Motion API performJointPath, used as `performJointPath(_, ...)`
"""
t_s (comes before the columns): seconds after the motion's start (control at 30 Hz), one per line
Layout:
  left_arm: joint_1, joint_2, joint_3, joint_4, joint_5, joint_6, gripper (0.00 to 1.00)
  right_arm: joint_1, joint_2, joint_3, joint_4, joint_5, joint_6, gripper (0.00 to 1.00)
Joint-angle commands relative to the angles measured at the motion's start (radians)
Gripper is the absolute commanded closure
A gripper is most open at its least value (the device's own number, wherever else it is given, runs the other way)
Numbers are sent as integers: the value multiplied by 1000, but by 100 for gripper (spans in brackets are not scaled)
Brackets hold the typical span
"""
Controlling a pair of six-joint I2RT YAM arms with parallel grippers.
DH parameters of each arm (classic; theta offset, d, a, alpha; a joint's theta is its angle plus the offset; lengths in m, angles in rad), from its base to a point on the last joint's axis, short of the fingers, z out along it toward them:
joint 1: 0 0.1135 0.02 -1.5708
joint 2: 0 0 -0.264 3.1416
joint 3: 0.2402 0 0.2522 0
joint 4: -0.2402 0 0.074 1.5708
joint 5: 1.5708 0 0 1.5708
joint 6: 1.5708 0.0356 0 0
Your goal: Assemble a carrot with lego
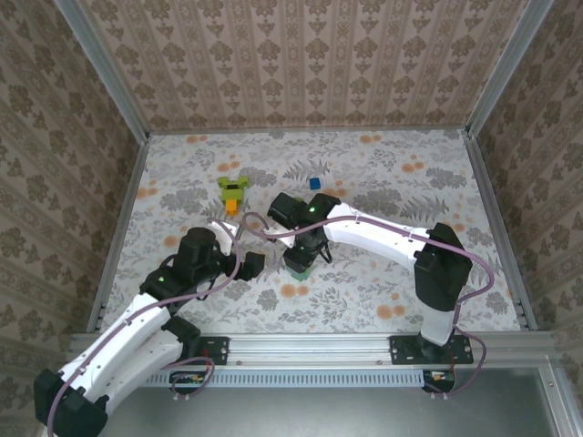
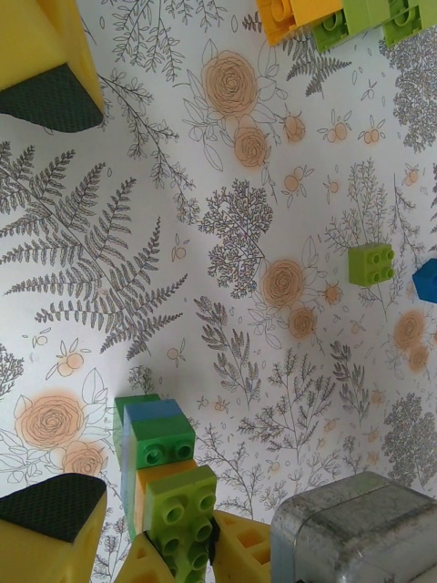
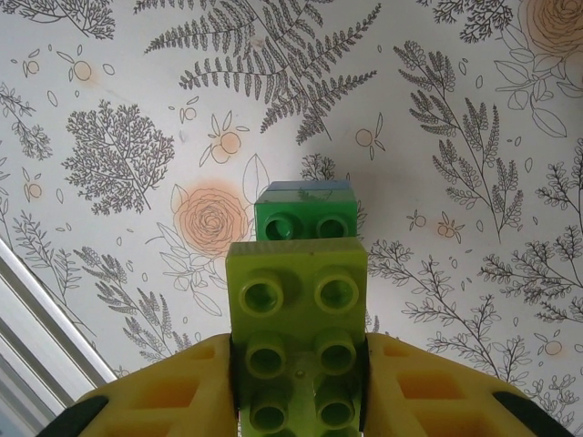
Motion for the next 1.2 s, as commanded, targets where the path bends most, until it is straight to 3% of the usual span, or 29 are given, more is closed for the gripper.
performJointPath(0.0,-10,-2,35,1,-2,14,0,8,30,-28,-37,18,-2,67)
performJointPath(0.57,-10,5,36,1,-8,16,0,18,82,-135,28,69,57,69)
performJointPath(1.17,-10,5,36,2,-9,16,0,18,55,-125,25,16,14,68)
